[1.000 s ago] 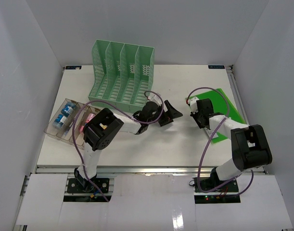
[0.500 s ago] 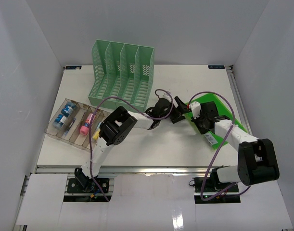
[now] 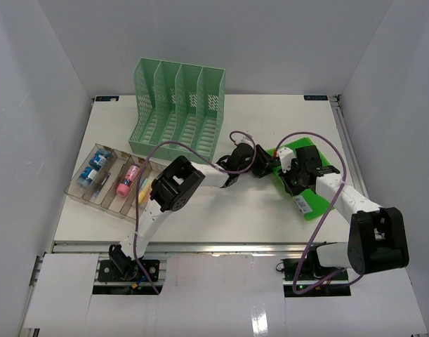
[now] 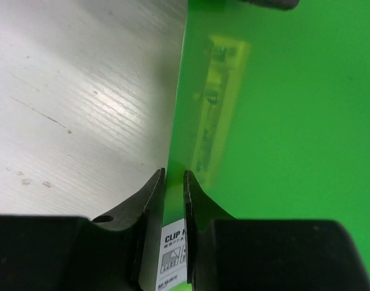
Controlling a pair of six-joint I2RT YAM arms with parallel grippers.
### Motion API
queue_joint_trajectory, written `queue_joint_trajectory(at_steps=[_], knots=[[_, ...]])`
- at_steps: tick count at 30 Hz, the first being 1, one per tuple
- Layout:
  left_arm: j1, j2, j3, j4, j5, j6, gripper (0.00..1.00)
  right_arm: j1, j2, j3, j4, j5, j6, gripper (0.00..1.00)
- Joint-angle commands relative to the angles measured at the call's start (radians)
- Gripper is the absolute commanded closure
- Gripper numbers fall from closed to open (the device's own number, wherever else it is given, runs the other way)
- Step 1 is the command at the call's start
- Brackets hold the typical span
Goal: Organize the desk
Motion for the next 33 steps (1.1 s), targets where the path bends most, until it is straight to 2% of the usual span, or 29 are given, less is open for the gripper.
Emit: queue_joint_trajectory(at_steps=[1, 5, 9, 12, 15, 20, 25, 28, 33], knots=[[-0.008, 0.017, 0.020, 0.067, 0.044, -0.016, 0.80, 0.003, -0.021, 0.027, -0.092, -0.153, -0.006, 0.86], [-0.008, -0.020, -0.001, 0.047, 0.049, 0.052, 1.00, -0.001, -0.036, 0.038, -0.155, -0.171, -0.076, 0.53], [-0.006, -0.087, -0.017, -0.012, 0.040, 0.181, 1.00, -0.026, -0.101, 0.083, -0.239, -0.199, -0.167, 0.11], [-0.006, -0.149, -0.045, -0.058, 0.032, 0.311, 1.00, -0.053, -0.188, 0.138, -0.293, -0.201, -0.242, 0.10], [-0.006, -0.277, -0.116, -0.089, 0.022, 0.428, 1.00, -0.116, -0.305, 0.222, -0.312, -0.222, -0.279, 0.10], [-0.007, -0.528, -0.256, -0.159, 0.009, 0.631, 1.00, -0.308, -0.454, 0.255, -0.194, -0.332, -0.268, 0.10], [-0.008, -0.832, -0.390, -0.298, -0.021, 0.846, 1.00, -0.363, -0.449, 0.227, -0.149, -0.477, -0.192, 0.10], [-0.006, -1.033, -0.444, -0.416, -0.113, 0.959, 1.00, -0.373, -0.447, 0.181, -0.072, -0.516, -0.139, 0.10], [0.011, -1.252, -0.456, -0.590, -0.291, 1.098, 1.00, -0.377, -0.438, 0.094, 0.058, -0.574, -0.036, 0.10]])
